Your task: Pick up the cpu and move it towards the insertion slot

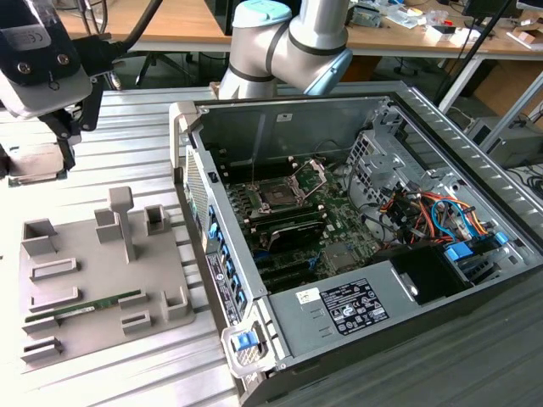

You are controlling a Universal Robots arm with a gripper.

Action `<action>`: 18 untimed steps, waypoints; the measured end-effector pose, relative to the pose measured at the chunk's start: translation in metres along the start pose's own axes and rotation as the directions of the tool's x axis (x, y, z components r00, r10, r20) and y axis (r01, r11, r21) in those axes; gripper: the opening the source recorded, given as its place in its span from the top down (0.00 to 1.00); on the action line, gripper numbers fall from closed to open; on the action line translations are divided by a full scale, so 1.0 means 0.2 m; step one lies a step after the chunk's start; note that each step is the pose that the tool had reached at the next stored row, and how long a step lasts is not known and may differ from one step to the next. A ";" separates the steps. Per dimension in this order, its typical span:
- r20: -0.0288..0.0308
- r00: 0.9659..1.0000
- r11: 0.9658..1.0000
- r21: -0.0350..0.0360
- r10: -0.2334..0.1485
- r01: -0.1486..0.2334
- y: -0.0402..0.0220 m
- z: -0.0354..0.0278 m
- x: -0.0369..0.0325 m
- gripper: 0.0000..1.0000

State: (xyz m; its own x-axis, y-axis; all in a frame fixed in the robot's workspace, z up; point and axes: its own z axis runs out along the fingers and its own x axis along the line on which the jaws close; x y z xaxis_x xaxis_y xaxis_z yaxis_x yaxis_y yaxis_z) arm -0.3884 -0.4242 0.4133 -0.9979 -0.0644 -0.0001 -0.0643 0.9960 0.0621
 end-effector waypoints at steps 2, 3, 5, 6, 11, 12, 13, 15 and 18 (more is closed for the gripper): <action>0.000 1.000 1.000 0.000 0.000 0.000 0.000 0.000 -0.007 0.45; 0.000 1.000 1.000 0.000 0.000 0.000 -0.001 0.000 -0.012 0.45; 0.000 1.000 1.000 0.000 0.000 0.000 -0.001 0.000 -0.019 0.45; 0.000 1.000 1.000 0.000 0.000 0.000 -0.001 0.000 -0.023 0.45; 0.000 1.000 1.000 0.000 0.000 0.000 -0.003 0.000 -0.039 0.45; 0.000 1.000 1.000 0.000 0.000 0.000 -0.003 0.000 -0.042 0.45; 0.000 1.000 1.000 0.000 0.000 0.000 -0.003 0.000 -0.045 0.45; 0.000 1.000 1.000 0.000 0.000 0.000 -0.003 0.000 -0.050 0.45; 0.000 1.000 1.000 0.000 0.000 0.000 -0.004 0.000 -0.057 0.45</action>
State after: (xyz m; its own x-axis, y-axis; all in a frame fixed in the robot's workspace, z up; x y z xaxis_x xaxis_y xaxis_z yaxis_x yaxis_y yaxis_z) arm -0.3769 -0.4242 0.4133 -0.9979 -0.0645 0.0000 -0.0643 0.9960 0.0621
